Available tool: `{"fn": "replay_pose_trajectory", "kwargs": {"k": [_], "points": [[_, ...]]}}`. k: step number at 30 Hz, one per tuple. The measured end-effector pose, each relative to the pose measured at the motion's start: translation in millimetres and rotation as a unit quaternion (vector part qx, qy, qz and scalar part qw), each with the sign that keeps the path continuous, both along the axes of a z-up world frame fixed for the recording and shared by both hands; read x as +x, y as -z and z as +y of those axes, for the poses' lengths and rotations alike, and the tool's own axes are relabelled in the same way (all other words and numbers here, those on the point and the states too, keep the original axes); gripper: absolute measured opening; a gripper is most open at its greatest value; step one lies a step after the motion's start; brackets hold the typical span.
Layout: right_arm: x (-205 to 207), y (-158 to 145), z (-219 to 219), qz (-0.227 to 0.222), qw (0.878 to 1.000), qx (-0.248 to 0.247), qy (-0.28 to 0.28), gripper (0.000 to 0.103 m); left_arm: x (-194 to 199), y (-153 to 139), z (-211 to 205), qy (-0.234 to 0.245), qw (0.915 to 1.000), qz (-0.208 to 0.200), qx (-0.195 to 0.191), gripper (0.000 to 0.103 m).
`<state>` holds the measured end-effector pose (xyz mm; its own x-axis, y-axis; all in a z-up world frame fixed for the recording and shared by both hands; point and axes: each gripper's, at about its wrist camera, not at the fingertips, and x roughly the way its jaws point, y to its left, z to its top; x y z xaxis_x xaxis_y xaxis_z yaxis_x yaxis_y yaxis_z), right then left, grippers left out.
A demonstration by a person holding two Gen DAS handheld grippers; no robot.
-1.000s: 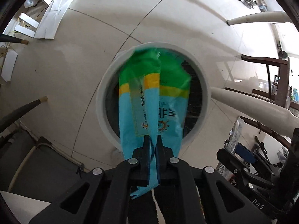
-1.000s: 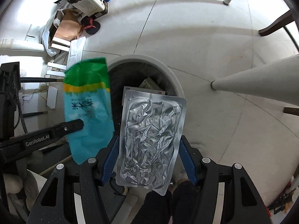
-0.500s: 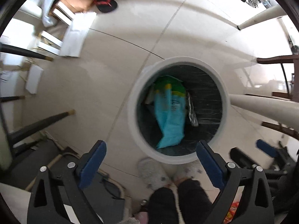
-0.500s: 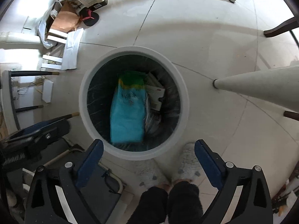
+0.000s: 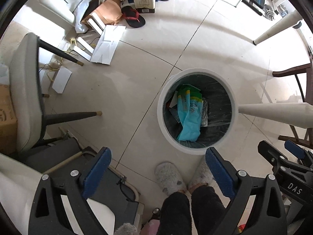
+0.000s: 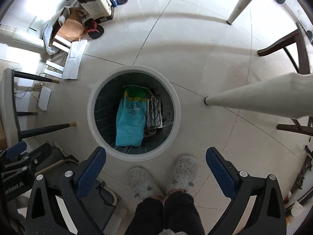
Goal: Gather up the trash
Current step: 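Open the left tool and right tool to drop both items into the bin, then raise both open tools back toward the table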
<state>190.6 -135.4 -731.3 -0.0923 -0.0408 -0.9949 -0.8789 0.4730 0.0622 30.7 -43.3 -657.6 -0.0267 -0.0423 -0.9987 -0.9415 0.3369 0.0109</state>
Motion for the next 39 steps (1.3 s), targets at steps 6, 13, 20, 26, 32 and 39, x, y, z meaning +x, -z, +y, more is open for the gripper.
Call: {"fn": "replay_pose_trajectory", "kwargs": {"k": [6, 13, 20, 26, 32, 39], "points": [[-4.5, -56.2, -10.4, -0.004, 1.0, 0.013, -0.01, 0.103, -5.1, -53.6, -15.6, -0.004, 0.9999, -0.007, 0.011, 0.099], [-1.7, -147.1, -33.7, -0.003, 1.0, 0.026, -0.006, 0.103, -14.7, -130.1, -39.5, 0.005, 0.9997, -0.013, 0.022, 0.099], [1.4, -242.4, -56.1, 0.013, 0.999, 0.041, 0.01, 0.103, -22.2, -219.5, -57.4, 0.009, 0.998, -0.026, 0.057, 0.099], [8.1, -331.2, -59.5, 0.044, 0.996, 0.077, 0.032, 0.103, -7.3, -315.7, -52.0, 0.013, 0.9891, -0.041, 0.141, 0.099], [48.6, -417.4, -38.5, 0.051, 0.987, 0.142, 0.06, 0.103, 42.3, -388.0, -18.9, 0.027, 0.9716, -0.028, 0.233, 0.099], [150.2, -473.2, -7.1, 0.025, 0.977, 0.178, 0.112, 0.103, 138.5, -403.3, 33.2, 0.061, 0.9676, -0.021, 0.244, 0.103]]}}
